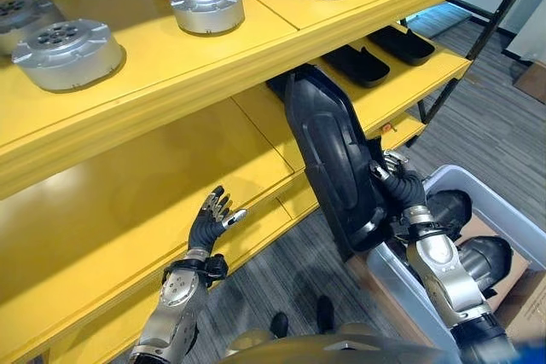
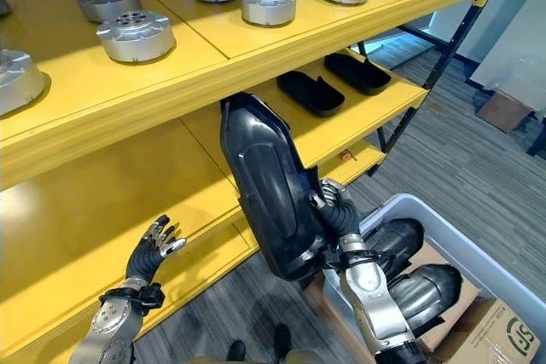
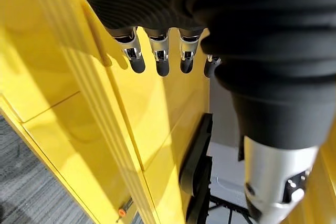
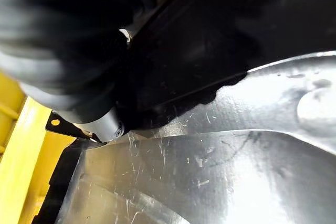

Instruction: Move parts from the plastic box to the shelf.

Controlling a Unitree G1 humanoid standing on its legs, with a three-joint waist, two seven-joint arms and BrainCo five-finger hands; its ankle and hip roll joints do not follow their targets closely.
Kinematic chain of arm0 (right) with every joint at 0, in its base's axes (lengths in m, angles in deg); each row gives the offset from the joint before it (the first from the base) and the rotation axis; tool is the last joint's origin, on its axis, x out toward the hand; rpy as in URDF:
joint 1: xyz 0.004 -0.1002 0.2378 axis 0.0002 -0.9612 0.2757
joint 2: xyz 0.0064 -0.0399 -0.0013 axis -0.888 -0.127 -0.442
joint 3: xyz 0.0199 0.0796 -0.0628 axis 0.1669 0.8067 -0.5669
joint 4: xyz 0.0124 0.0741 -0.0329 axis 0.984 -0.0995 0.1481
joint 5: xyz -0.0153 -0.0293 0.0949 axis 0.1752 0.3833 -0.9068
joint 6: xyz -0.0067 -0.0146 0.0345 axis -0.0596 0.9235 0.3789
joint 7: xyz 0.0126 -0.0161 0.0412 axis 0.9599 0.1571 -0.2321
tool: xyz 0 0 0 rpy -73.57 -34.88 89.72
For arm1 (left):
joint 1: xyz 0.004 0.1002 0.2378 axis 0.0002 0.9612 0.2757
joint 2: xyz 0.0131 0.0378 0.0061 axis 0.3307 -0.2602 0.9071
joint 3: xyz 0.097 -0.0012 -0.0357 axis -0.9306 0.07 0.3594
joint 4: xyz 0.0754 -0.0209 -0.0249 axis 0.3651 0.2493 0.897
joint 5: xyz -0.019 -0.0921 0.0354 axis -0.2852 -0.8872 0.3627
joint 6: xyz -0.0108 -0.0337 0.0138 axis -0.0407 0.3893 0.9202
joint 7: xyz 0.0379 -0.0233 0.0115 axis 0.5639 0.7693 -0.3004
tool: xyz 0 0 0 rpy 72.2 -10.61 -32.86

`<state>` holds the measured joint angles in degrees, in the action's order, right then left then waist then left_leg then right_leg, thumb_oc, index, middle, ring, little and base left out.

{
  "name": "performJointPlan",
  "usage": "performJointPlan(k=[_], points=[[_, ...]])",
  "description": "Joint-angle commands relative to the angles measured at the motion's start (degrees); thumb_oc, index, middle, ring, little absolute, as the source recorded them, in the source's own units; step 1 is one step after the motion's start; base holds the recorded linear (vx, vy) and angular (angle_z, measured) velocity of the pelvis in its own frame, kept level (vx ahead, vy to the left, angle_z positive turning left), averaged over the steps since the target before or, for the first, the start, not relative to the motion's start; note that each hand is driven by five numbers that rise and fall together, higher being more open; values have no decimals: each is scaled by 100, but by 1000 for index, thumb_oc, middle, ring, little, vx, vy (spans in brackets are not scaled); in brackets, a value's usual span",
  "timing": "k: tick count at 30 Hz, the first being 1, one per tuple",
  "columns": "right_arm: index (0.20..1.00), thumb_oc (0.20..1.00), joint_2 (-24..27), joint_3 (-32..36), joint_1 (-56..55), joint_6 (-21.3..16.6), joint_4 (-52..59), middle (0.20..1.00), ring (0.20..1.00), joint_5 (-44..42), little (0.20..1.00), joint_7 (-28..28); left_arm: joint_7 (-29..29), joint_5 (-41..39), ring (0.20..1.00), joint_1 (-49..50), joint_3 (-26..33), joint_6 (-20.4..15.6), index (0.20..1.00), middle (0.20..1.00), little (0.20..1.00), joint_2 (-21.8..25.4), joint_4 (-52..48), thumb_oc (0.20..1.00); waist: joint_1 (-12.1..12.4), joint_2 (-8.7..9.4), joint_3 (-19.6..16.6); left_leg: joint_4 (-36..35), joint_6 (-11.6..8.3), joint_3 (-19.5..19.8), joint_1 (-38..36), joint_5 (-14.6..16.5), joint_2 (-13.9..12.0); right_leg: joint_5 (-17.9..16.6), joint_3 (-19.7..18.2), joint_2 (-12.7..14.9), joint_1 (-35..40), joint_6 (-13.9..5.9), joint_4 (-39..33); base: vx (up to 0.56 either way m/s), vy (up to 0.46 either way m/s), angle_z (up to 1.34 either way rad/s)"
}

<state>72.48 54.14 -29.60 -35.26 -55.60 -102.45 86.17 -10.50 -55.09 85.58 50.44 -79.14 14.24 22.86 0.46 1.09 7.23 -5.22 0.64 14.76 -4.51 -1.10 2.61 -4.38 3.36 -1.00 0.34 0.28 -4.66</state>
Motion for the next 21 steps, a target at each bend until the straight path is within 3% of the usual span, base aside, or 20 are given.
performJointPlan(k=[1, 3, 5, 8, 11, 13, 15, 17, 18, 20, 21], points=[[200, 200, 117, 46, 410, -487, 524, 200, 200, -416, 200, 21, -10, -102, 1000, -38, 198, -243, 1000, 1000, 1000, 86, -334, 1000, 94, 125, -159, 386, -256, -350, 567, -84, -163, 596, 376, 321, -132, -388, 704, -137, -98, 39], [200, 200, 207, 102, 484, -530, 577, 200, 200, -436, 200, 60, -32, -141, 1000, -139, 204, -265, 1000, 1000, 1000, 91, -315, 1000, 86, 143, 25, 922, -329, -404, 999, -35, -34, 628, 565, 423, -262, -352, 838, -164, -53, 59], [200, 200, 283, 140, 510, -532, 595, 200, 200, -392, 200, 99, -11, -150, 1000, -234, 156, -270, 1000, 1000, 1000, 53, -284, 1000, 39, 173, 148, 1300, -332, -773, 1193, 80, -90, 624, 702, 546, -347, -339, 940, -132, 8, 108], [200, 200, 283, 107, 541, -499, 561, 200, 200, -405, 200, 119, 40, -142, 1000, -224, 203, -256, 1000, 1000, 1000, 38, -293, 1000, 38, 250, 172, 1449, -290, -1069, 1035, 233, -527, 601, 669, 675, -450, -331, 1066, -34, 56, 62], [200, 200, 268, 71, 500, -468, 556, 200, 200, -481, 200, 103, 56, -196, 1000, -73, 261, -236, 1000, 1000, 1000, -32, -365, 1000, 50, 197, 98, 1201, -402, -975, 793, -76, -1152, 706, 671, 758, -420, -377, 1175, 53, 144, 4], [200, 200, 265, 88, 474, -495, 575, 200, 200, -577, 200, 116, 16, -211, 1000, -41, 262, -222, 1000, 1000, 1000, -67, -348, 1000, 24, 69, 56, 726, -501, -1212, 844, -485, -1626, 803, 819, 939, -455, -435, 1382, 44, 223, 18], [200, 200, 272, 111, 453, -488, 591, 200, 200, -604, 200, 143, 1, -223, 1000, -38, 264, -208, 1000, 1000, 1000, -71, -334, 1000, 21, 32, 63, 581, -535, -1335, 861, -612, -1690, 828, 872, 1028, -514, -461, 1493, 17, 188, 57], [200, 200, 205, 96, 463, -473, 591, 200, 200, -644, 200, 132, 6, -197, 1000, -68, 261, -207, 1000, 1000, 1000, -63, -199, 1000, 55, -131, 36, 392, -562, -1337, 748, -374, -1612, 809, 877, 1185, -536, -598, 1568, 61, 338, 28], [200, 200, 205, 97, 462, -472, 592, 200, 200, -644, 200, 132, 6, -197, 1000, -68, 260, -208, 1000, 1000, 1000, -63, -198, 1000, 54, -127, 34, 404, -558, -1336, 756, -367, -1604, 807, 876, 1192, -538, -602, 1567, 67, 423, -8], [200, 200, 195, 163, 595, -424, 646, 200, 200, -467, 200, 183, 92, -130, 1000, -61, 298, -227, 1000, 1000, 1000, 157, -215, 1000, 154, -72, 161, 867, -517, -1447, 1040, -45, -1189, 492, 952, 1617, -344, -788, 1268, 49, 417, 7], [200, 200, 175, 153, 636, -418, 623, 200, 200, -454, 200, 207, 121, -131, 1000, -41, 292, -232, 1000, 1000, 1000, 206, -217, 1000, 181, -57, 179, 935, -502, -1420, 1082, 19, -1103, 441, 985, 1672, -294, -804, 1171, 34, 289, 43]])
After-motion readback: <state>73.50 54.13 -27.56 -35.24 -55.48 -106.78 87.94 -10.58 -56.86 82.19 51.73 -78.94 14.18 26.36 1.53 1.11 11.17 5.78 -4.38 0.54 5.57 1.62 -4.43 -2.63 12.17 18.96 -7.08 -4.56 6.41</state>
